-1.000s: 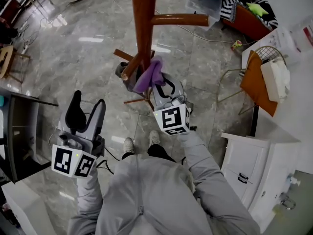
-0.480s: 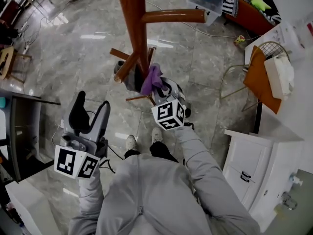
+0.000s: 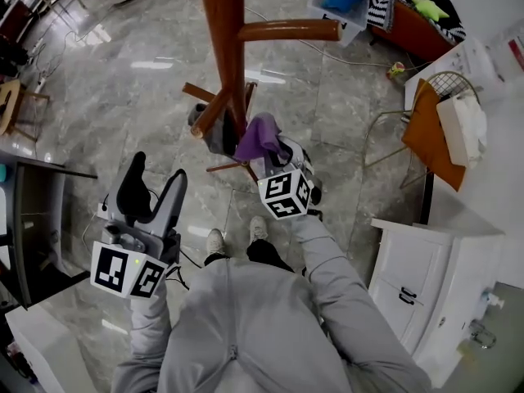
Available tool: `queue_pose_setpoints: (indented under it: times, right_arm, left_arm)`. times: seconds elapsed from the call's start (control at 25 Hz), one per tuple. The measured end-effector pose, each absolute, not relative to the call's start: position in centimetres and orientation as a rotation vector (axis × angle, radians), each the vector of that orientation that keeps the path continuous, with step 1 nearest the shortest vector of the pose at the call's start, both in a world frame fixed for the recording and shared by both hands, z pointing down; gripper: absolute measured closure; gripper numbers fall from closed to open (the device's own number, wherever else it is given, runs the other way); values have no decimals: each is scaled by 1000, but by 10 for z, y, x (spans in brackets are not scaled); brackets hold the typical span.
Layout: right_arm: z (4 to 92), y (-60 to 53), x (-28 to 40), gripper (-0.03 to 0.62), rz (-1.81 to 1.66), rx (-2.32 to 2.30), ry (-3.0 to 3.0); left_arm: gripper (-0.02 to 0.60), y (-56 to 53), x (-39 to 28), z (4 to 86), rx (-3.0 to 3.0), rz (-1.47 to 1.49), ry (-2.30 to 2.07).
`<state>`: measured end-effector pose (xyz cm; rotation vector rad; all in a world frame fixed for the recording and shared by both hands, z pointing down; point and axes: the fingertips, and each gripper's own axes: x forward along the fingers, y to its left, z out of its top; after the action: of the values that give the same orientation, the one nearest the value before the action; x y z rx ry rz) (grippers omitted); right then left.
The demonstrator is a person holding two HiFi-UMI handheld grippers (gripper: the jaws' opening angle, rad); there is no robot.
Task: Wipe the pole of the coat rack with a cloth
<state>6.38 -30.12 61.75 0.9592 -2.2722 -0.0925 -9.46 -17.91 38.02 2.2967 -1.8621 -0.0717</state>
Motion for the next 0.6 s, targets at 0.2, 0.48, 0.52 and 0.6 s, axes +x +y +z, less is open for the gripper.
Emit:
queue_pose_setpoints:
  times: [0.2,0.48,0.52,0.6]
  right_arm:
    - [593,-298,80,525,-64,1067,-2297]
    - [507,-291,102,525,-109,1278,-2399]
    - [492,-288,105,525,-136,1310,-2411]
    - [464,-280,108,525,-190,1367,-2426]
  left_arm:
    - [233,-178,-94,379,2315,-89,-1844]
    - [233,-178,-91,375,2354,-135,-1806]
    - [233,-178,-90,374,2363,-143,-1800]
    - [233,-177,-89,370,2383,-161,-1784]
